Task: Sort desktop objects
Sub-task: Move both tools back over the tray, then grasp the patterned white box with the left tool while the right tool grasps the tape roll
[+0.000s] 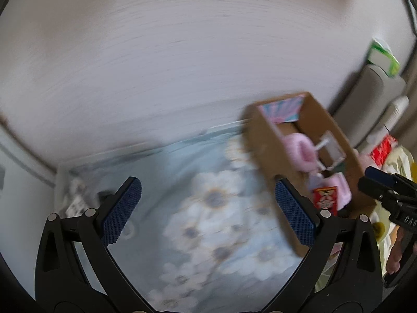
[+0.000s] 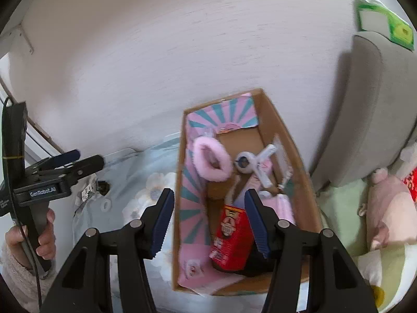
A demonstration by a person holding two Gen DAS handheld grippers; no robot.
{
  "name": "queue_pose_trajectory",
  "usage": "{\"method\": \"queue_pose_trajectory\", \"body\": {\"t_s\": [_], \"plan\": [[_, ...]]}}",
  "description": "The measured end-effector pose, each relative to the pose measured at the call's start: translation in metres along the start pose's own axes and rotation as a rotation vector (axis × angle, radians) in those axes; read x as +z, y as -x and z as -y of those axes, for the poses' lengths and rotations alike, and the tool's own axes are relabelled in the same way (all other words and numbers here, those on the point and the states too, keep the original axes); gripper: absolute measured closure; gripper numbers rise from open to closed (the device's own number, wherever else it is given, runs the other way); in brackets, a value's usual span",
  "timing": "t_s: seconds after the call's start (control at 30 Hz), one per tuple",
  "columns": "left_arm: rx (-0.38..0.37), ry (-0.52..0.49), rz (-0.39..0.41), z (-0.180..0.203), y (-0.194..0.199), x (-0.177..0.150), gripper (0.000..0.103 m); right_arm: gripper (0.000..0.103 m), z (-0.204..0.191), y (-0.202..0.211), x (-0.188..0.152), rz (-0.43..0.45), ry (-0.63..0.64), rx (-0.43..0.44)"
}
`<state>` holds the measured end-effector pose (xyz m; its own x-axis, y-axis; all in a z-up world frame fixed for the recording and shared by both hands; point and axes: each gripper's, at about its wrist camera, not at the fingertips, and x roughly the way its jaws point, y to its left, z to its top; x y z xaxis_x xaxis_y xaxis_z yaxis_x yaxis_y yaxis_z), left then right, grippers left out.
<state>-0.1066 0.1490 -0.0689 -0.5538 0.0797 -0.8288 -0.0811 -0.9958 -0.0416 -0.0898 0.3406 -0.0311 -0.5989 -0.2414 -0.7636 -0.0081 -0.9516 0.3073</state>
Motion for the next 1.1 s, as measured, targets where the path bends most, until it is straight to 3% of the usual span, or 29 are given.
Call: {"method": "queue_pose_trajectory", "body": {"t_s": [0.27, 0.5, 0.67, 0.8, 1.1], "plan": [[0.082, 0.192, -0.025, -0.103, 0.020, -0.028, 0.001, 0.050, -0.044, -0.033, 0.008, -0.049, 0.069, 0.025], [0.210, 0.364, -0.019, -0.197, 0.050, -0.070, 0.001, 0.050, -0.100, -0.063, 0.024, -0.085, 0.195, 0.086], [0.241, 0.397, -0.028, -0.223, 0.052, -0.092, 0.001, 0.049, -0.147, -0.100, 0.025, -0.159, 0.279, 0.149], [0.220, 0.406, -0.051, -0.229, 0.038, -0.100, 0.001, 0.050, -0.181, -0.128, 0.019, -0.204, 0.343, 0.190], [0.118, 0.508, -0.134, -0.238, -0.044, -0.096, 0.003, 0.050, -0.240, -0.189, -0.027, -0.286, 0.489, 0.233]]}}
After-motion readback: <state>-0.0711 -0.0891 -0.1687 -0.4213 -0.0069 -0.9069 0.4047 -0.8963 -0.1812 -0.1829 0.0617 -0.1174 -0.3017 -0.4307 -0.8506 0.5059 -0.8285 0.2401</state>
